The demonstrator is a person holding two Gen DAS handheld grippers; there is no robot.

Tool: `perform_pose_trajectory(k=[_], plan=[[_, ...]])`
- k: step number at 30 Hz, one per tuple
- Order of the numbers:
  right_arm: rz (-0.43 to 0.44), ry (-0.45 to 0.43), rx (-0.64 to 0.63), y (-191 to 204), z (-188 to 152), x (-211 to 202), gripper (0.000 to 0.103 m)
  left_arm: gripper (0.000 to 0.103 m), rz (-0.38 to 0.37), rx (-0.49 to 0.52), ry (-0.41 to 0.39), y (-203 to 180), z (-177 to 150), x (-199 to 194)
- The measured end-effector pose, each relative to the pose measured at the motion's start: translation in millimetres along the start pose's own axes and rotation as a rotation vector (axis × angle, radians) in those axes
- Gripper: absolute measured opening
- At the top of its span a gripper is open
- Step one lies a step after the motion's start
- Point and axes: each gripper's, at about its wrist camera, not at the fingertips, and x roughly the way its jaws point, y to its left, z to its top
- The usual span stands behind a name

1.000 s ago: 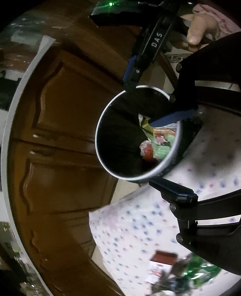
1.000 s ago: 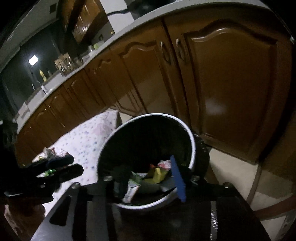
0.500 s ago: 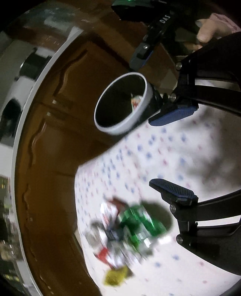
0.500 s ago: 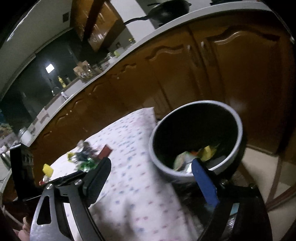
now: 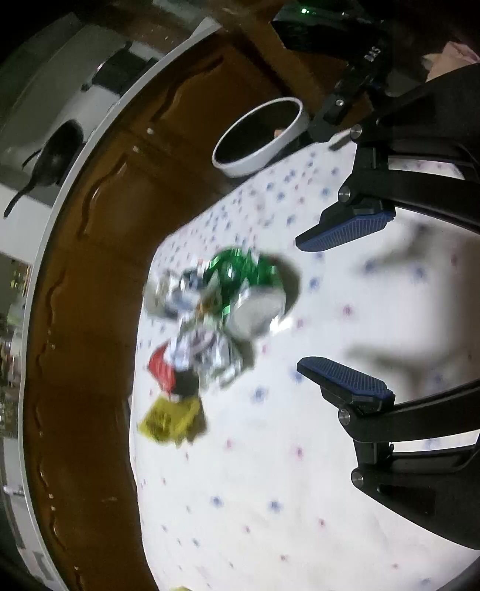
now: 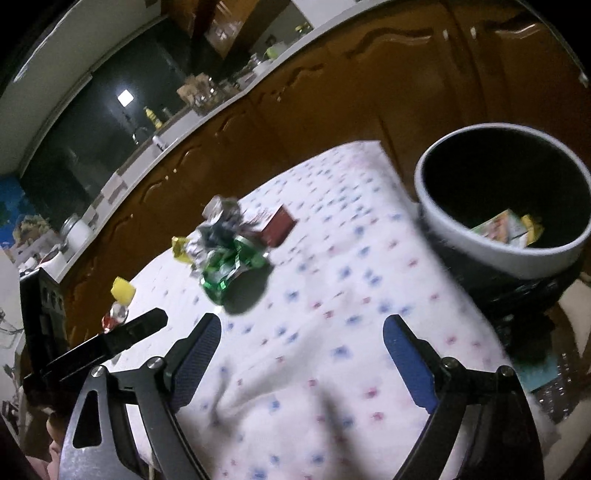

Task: Collect trash
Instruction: 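Move both open tools back over the remaining trash on the table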

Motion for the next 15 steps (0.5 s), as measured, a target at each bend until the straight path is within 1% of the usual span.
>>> perform_pose_trajectory(k=[8, 15], plan=[[0.02, 0.03, 0.028, 13, -4, 22, 0.091, 0.06, 0.032, -0.044, -0.024, 31, 10, -5], [0.05, 0.039, 0.075, 17, 0, 38, 0.091, 0.06, 0.026, -0.056, -0.017, 43, 23, 2]])
